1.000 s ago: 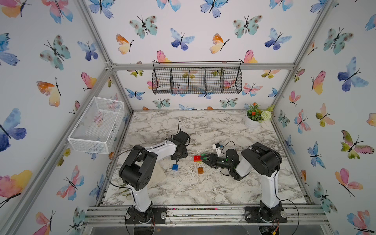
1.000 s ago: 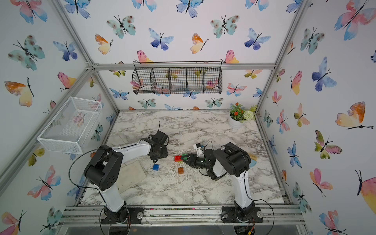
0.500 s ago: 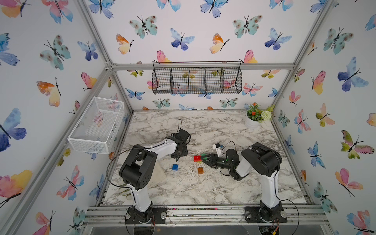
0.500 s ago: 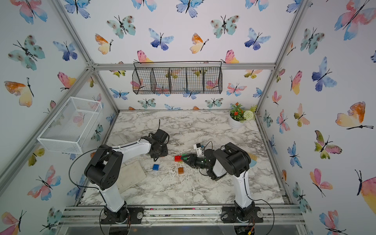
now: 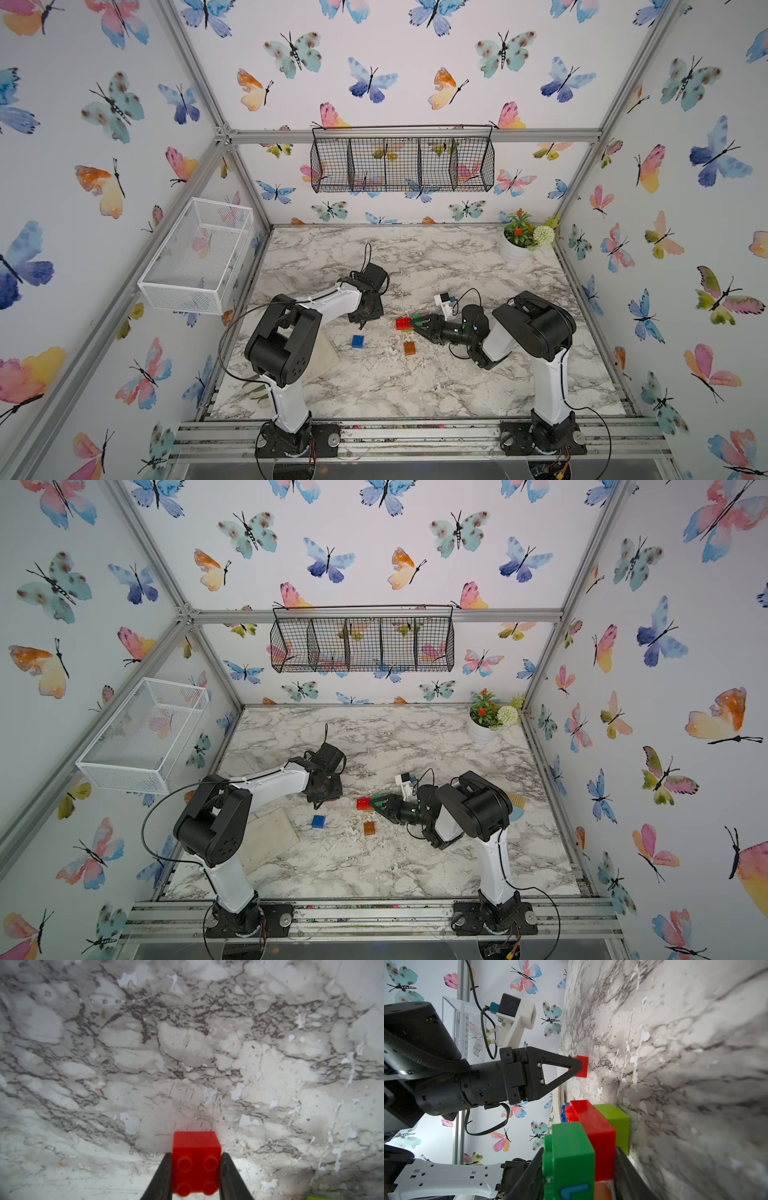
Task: Assemble the letter v with lego
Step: Pick up the lego brick from the center of the board.
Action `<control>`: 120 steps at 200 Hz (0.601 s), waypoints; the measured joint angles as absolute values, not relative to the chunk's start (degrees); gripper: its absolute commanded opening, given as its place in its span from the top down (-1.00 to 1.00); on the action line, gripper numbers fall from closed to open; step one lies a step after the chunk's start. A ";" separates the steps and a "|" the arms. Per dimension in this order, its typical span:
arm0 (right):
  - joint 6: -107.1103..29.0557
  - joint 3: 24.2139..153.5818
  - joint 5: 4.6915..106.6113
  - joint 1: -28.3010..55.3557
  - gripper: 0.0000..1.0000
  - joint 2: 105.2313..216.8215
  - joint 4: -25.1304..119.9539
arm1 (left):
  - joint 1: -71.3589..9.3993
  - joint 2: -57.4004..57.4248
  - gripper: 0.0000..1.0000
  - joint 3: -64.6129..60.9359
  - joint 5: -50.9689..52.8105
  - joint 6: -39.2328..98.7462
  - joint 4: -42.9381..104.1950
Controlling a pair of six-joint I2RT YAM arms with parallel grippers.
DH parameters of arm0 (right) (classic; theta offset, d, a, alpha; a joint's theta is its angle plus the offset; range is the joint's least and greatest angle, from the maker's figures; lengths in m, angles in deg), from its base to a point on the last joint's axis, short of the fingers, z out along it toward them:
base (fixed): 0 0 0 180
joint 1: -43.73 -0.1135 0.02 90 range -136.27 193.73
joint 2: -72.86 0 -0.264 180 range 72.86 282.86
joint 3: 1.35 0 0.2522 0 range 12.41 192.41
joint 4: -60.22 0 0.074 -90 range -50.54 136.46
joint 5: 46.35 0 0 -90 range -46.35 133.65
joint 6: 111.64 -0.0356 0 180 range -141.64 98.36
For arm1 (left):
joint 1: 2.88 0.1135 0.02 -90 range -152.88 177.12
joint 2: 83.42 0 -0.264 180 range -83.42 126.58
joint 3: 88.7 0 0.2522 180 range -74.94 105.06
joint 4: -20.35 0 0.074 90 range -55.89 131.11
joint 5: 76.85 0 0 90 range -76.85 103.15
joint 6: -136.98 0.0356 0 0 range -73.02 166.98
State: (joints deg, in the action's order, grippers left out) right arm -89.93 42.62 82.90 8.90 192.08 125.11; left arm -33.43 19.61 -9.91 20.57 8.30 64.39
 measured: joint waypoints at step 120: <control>-89.87 42.54 82.85 8.90 0.52 192.10 125.29 | -46.80 10.40 0.83 -9.27 17.73 -1.08 67.87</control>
